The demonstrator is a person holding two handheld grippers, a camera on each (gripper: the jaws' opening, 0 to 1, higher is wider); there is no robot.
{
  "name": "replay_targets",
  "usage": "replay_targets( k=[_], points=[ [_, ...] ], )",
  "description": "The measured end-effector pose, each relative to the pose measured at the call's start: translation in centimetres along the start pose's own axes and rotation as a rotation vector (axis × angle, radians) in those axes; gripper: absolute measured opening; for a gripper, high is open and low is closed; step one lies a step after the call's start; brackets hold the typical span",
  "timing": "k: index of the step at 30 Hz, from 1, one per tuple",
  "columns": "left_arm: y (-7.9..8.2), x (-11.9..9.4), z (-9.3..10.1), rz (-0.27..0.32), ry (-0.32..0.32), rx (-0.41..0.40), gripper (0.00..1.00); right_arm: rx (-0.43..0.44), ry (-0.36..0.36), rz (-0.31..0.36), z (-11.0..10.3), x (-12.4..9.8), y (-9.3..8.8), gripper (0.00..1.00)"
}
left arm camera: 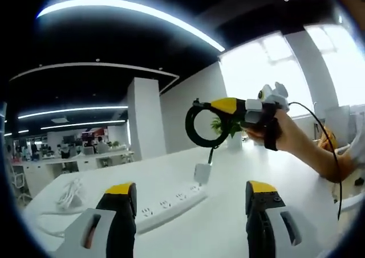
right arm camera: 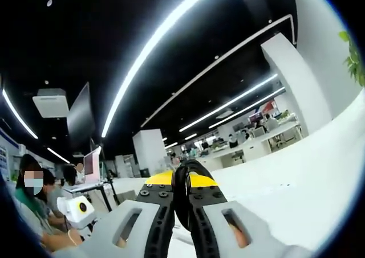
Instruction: Straighten the power strip on the desk, plug the charger into it
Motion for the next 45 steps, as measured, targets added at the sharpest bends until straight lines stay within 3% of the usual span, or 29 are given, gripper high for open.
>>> replay_targets(
  k=[7, 25, 45],
  points=[
    [0.1, 1.3, -0.3, 0.006, -0.005, -0.016, 0.80, 0.005, 0.003, 0.009, -0.4, -0.2, 0.1, 0.05],
    [-0.6, 5.5, 0.5, -0.001, -0.042, 0.045, 0.80, 0.009, 0.017, 0.021, -1.5, -0.3, 0.2, 0.05],
    [-0.9, 8.1, 1.4, -0.001, -0.084, 0.069, 0.80, 0.005, 0.025, 0.001, -2.1, 0.1, -0.2, 0.05]
  ],
)
Point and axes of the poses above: the point that each gripper's makers call its tool centre point, and the gripper's own axes: x roughly forward along the fingers, z roughly to its right, y roughly out of its top, the point moved 4 cm from there along -x, roughly backward along the fingers, and after that the axes turned 3 degrees about y, right-handed, at the moved point
